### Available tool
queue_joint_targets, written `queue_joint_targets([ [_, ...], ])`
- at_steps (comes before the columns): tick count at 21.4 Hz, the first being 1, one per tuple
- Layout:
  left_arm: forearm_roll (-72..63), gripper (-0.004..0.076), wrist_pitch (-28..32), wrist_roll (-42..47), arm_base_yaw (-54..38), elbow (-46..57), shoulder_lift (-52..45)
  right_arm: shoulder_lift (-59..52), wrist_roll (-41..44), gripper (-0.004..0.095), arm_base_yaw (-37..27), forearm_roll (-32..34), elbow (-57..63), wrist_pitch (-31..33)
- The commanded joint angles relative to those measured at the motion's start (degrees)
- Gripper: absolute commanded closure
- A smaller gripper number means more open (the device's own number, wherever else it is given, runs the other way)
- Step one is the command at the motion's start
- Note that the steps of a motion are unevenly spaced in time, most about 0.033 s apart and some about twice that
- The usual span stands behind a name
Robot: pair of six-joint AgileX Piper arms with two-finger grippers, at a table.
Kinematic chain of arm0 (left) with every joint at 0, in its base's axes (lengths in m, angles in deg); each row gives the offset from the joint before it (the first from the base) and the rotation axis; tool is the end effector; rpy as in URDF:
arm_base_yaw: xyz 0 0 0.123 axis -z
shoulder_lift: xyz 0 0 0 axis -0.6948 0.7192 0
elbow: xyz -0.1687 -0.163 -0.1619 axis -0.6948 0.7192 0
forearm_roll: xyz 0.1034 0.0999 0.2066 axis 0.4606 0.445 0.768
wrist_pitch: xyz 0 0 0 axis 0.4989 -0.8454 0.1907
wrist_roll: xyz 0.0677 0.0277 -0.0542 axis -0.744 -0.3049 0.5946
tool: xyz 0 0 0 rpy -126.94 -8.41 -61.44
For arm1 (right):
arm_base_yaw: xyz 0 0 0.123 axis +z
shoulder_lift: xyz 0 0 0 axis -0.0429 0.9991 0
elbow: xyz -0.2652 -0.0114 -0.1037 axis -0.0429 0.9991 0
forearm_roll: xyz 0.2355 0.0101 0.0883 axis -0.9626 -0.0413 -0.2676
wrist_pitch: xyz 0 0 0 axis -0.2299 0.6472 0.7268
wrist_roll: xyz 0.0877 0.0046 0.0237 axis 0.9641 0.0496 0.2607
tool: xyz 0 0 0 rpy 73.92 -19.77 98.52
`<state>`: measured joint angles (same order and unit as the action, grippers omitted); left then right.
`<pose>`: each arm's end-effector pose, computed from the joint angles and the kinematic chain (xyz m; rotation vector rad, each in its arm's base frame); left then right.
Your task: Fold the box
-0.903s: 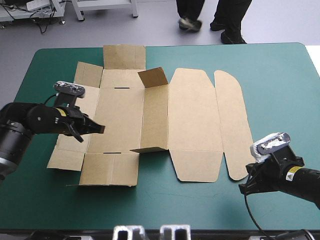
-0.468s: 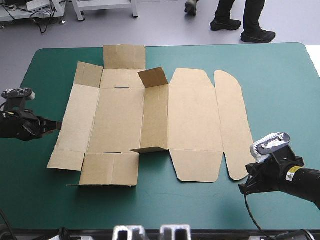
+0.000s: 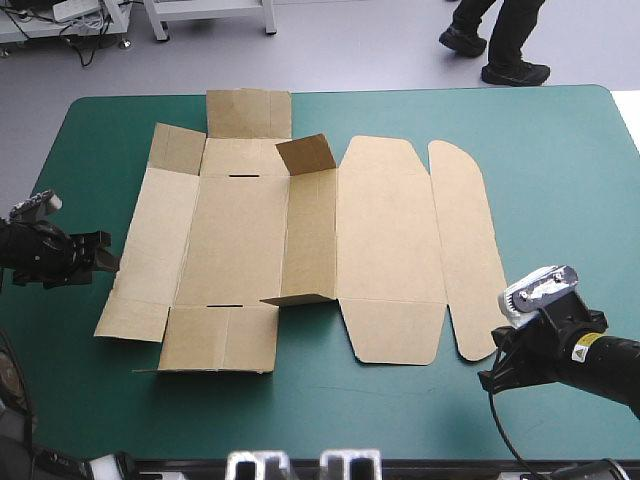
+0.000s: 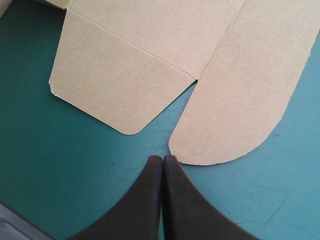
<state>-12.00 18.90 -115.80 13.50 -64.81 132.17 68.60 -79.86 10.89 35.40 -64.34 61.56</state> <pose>0.2723 0.1118 0.2719 -0.2698 2.7897 -0.5653 0.0979 0.0426 0.3344 -0.6203 2.3599 0.2677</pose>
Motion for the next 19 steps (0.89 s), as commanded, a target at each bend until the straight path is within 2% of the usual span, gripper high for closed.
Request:
queue_joint_targets([
  [1, -5.7, 0.0216, -4.2, -4.2, -0.1, -2.8, 2.3, 0.3, -0.7, 0.0928, 0.1, -1.0, -1.3, -2.8],
  [4, -10.2, 0.0216, -4.2, -9.7, -0.1, -3.6, 5.8, 0.3, -0.7, 0.0928, 0.1, -1.0, -1.3, -2.8],
  [8, -8.7, 0.0216, -4.2, -13.9, -0.1, -5.3, 11.1, 0.3, -0.7, 0.0928, 0.1, -2.3, -1.3, -2.7],
  [14, -12.8, 0.0223, -4.3, -14.1, 1.3, -6.3, 16.4, 0.3, -0.5, 0.0928, 0.1, -4.8, -1.3, -2.3],
  [19, -12.5, 0.0285, -4.3, -11.1, 5.9, -6.2, 16.4, 0.3, -0.5, 0.0928, 0.1, -5.5, -1.3, -2.4],
])
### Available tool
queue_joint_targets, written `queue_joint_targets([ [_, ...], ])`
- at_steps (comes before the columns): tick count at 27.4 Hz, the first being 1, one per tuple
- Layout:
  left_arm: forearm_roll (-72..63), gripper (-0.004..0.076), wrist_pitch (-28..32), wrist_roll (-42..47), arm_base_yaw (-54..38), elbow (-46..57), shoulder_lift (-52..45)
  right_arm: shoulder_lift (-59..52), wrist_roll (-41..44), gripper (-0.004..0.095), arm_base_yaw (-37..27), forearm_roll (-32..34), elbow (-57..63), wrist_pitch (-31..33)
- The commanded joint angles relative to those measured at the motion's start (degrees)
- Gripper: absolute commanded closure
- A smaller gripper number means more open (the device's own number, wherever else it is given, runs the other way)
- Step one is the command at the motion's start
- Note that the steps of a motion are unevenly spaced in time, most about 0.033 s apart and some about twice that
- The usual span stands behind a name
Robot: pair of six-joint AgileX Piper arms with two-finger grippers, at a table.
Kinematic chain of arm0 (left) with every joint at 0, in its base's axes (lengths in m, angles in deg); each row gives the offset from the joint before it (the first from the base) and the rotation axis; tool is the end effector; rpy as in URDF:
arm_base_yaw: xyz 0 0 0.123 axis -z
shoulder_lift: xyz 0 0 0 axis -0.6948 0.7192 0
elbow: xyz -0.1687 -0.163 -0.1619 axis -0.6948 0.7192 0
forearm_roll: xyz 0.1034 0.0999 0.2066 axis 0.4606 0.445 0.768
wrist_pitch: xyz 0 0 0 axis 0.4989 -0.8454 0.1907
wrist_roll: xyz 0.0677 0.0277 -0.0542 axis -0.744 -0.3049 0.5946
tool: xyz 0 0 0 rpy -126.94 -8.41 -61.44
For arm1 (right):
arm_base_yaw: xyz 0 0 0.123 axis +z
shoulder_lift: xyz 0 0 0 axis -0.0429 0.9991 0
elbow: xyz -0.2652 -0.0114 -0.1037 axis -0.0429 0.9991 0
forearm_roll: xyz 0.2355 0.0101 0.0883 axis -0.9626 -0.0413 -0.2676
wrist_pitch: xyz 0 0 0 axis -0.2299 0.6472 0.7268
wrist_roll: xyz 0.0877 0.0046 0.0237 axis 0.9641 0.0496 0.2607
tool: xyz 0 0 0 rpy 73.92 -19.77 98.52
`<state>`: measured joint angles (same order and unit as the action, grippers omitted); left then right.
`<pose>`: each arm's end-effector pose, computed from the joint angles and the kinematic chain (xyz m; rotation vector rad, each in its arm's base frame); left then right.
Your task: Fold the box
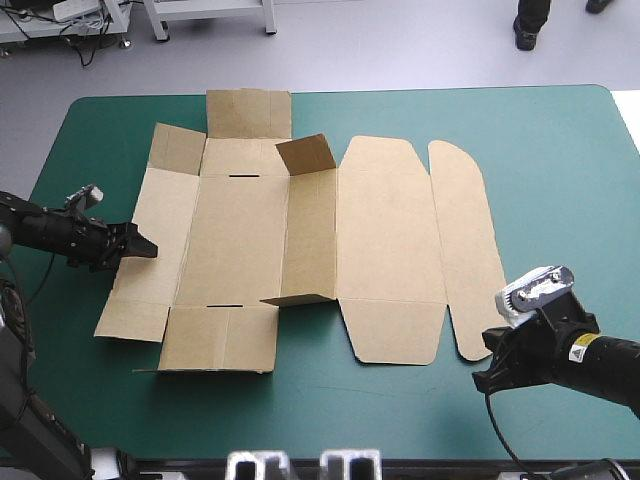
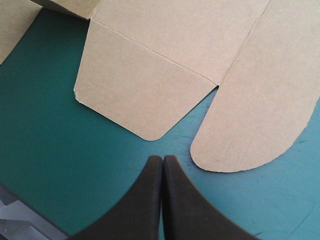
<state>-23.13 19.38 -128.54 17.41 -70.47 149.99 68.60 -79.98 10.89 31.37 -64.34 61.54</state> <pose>0.3355 0.1062 0.2045 -0.0620 2.7711 -0.8761 0.0963 0.0479 0.3359 -0.6069 2.3512 0.3567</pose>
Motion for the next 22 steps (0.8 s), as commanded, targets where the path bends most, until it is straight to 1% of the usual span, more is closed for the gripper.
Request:
queue_joint_targets([
  [1, -1.3, 0.0302, -4.8, 2.4, 2.8, -0.6, -1.4, 0.3, -0.3, 0.0928, 0.1, -1.5, -1.3, -2.4],
  [2, -1.2, 0.0330, -4.8, 3.7, 3.8, -0.6, -1.4, 0.3, -0.3, 0.0928, 0.1, -1.5, -1.3, -2.4],
  [6, -1.1, 0.0380, -4.8, 5.2, 5.8, -0.6, -1.4, 0.3, -0.3, 0.0928, 0.1, -1.5, -1.3, -2.4],
  [7, -1.1, 0.0403, -4.8, 5.5, 6.3, -0.6, -1.4, 0.3, -0.3, 0.0928, 0.1, -1.5, -1.3, -2.4],
  [8, -1.1, 0.0447, -4.8, 6.1, 6.7, -0.6, -1.4, 0.3, -0.3, 0.0928, 0.1, -1.5, -1.3, -2.5],
  [12, -1.0, 0.0689, -4.8, 7.5, 6.9, -0.6, -1.4, 0.3, -0.3, 0.0928, 0.1, -1.4, -1.3, -2.5],
  [13, -1.0, 0.0734, -4.8, 7.5, 6.9, -0.6, -1.5, 0.3, -0.3, 0.0928, 0.1, -1.4, -1.3, -2.5],
  [22, -4.3, 0.0731, -4.8, 7.1, 7.4, -0.6, -4.5, 0.3, -0.3, 0.0928, 0.1, -1.4, -1.3, -2.3],
])
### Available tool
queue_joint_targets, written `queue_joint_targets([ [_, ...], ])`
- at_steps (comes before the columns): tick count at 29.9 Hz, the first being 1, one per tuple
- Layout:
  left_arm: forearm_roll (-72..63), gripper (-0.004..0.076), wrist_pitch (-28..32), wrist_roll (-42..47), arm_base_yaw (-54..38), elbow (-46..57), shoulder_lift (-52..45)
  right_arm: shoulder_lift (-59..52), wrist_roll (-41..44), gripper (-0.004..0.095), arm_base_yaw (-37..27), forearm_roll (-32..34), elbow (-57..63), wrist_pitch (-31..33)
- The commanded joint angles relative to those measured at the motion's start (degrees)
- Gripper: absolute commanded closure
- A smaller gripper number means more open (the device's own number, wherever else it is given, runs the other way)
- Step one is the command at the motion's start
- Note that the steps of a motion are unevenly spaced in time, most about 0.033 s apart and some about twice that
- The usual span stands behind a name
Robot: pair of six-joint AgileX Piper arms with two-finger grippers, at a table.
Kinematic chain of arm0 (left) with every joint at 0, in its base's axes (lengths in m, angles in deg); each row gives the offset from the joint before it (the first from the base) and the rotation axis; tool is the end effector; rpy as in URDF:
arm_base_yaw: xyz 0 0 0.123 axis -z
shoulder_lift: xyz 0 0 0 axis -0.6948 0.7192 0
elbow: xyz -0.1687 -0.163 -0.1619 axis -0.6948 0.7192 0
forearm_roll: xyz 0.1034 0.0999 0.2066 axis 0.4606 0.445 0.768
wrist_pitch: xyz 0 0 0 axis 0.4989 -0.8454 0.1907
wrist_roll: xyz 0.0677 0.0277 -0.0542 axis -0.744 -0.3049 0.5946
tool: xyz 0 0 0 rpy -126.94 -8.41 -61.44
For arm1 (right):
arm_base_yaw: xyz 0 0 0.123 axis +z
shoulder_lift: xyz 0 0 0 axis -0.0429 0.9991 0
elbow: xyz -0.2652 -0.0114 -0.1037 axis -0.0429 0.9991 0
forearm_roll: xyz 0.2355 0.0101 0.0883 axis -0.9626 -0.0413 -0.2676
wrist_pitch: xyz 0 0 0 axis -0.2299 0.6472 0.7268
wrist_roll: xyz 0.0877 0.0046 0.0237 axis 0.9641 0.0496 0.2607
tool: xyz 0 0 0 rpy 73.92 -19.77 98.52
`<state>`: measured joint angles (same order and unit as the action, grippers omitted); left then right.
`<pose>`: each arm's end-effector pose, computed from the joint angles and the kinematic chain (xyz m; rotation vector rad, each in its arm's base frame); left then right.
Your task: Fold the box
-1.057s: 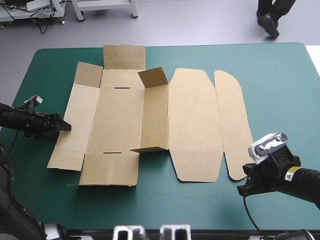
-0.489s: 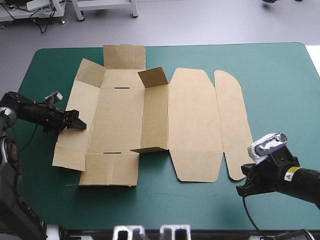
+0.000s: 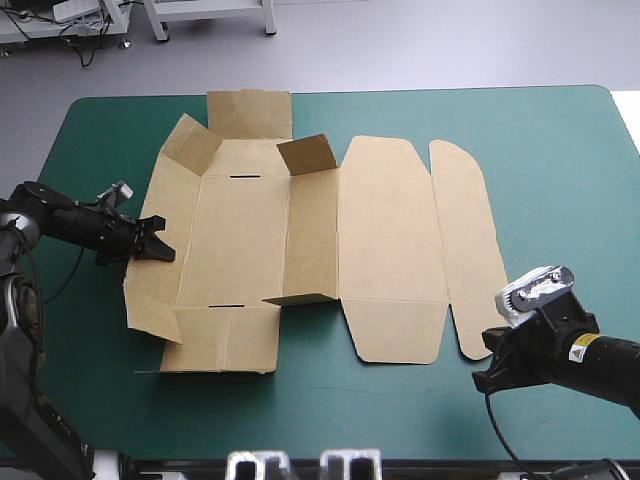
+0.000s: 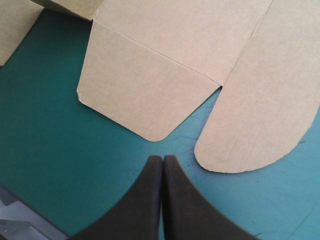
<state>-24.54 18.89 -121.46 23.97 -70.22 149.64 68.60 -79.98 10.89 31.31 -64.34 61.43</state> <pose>0.3448 0.0650 0.2070 -0.0872 2.8134 -0.9623 0.0965 0.0480 0.3360 -0.6058 2.3494 0.3577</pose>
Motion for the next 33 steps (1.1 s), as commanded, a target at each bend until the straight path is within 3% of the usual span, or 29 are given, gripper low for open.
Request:
queue_joint_targets([
  [1, -2.9, 0.0731, -4.3, -0.4, 1.1, -0.8, -4.9, 0.3, -0.3, 0.0928, 0.1, -1.2, -1.3, -2.1],
  [8, -2.0, 0.0731, -4.2, -4.9, 7.1, -1.2, -12.4, 0.3, -0.3, 0.0928, 0.1, -1.1, -1.3, -2.0],
  [13, 6.2, 0.0731, -4.2, -2.2, 12.6, -7.9, -16.4, 0.3, -0.3, 0.0928, 0.1, -1.1, -1.3, -2.5],
  [17, 12.2, 0.0731, -3.8, 0.0, 18.1, -17.0, -16.8, 0.3, -0.3, 0.0928, 0.1, -1.0, -1.3, -4.1],
  [23, 19.1, 0.0731, -2.4, -4.0, 27.2, -27.7, -16.8, 0.3, 0.5, 0.0928, 0.1, -1.0, -3.5, -6.3],
  [33, 34.9, 0.0731, 0.8, -7.8, 38.9, -32.8, -16.8, 0.9, 7.1, 0.0927, 0.1, 4.6, -12.3, -10.7],
])
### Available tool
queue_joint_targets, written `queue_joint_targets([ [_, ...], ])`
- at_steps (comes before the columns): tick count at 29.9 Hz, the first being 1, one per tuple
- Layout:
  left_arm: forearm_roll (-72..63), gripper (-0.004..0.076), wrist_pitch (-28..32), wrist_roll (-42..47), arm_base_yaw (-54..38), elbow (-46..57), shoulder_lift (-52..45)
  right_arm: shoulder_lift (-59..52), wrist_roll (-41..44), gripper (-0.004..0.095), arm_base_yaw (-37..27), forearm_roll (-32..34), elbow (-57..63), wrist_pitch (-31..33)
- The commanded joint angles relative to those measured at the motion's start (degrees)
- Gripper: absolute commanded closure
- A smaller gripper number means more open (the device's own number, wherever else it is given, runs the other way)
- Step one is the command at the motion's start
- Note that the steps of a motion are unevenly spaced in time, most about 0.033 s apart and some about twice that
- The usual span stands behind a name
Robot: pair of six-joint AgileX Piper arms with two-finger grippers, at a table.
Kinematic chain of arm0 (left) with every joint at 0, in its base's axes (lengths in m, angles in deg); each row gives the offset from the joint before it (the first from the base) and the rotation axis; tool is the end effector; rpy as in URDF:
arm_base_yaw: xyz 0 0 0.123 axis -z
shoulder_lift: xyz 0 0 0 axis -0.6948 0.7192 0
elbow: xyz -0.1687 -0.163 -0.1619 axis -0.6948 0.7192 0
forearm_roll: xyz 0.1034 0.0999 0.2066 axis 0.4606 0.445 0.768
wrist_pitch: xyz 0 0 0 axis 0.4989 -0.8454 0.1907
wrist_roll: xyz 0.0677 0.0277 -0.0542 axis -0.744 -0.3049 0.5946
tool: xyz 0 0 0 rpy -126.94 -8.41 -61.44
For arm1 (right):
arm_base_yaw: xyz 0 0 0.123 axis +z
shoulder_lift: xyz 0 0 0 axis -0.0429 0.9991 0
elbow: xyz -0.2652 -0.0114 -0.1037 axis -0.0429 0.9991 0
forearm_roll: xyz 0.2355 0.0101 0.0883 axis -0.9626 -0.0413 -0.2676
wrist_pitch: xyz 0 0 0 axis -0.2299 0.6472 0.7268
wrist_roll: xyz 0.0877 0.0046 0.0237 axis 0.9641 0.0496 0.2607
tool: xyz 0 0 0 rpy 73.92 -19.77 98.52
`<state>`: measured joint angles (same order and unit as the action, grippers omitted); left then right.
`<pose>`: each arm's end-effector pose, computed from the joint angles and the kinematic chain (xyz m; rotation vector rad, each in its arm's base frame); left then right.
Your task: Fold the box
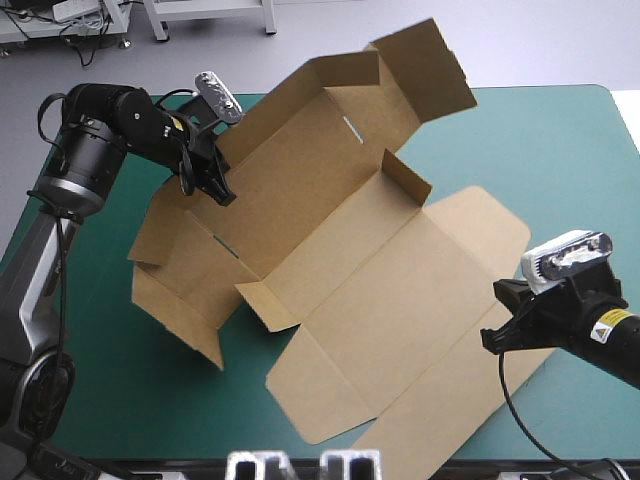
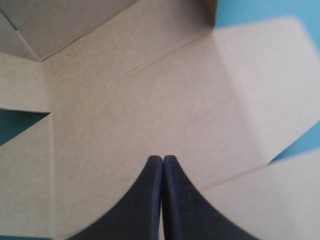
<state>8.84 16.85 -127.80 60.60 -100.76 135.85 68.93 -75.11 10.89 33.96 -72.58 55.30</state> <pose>0.3236 -0.1097 0.4136 1.2220 2.2322 -0.0319 0.1019 0.0443 0.3845 -0.4681 2.1470 0.3199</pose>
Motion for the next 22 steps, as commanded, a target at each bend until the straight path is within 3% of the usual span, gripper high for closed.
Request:
queue_joint_targets([
  [1, 1.5, 0.0731, 3.5, -1.6, 3.0, -2.3, -3.0, 0.9, 3.0, 0.0928, 0.1, 3.0, -4.9, -4.7],
  [8, 2.3, 0.0731, 7.0, -8.1, 7.1, -2.3, -3.0, 5.2, 5.7, 0.0928, 0.1, 9.2, -10.5, -7.3],
  [22, 18.3, 0.0731, 14.9, -8.5, 18.0, -2.2, -3.0, 20.6, 6.6, 0.0928, 0.1, 9.2, -28.3, -7.3],
])
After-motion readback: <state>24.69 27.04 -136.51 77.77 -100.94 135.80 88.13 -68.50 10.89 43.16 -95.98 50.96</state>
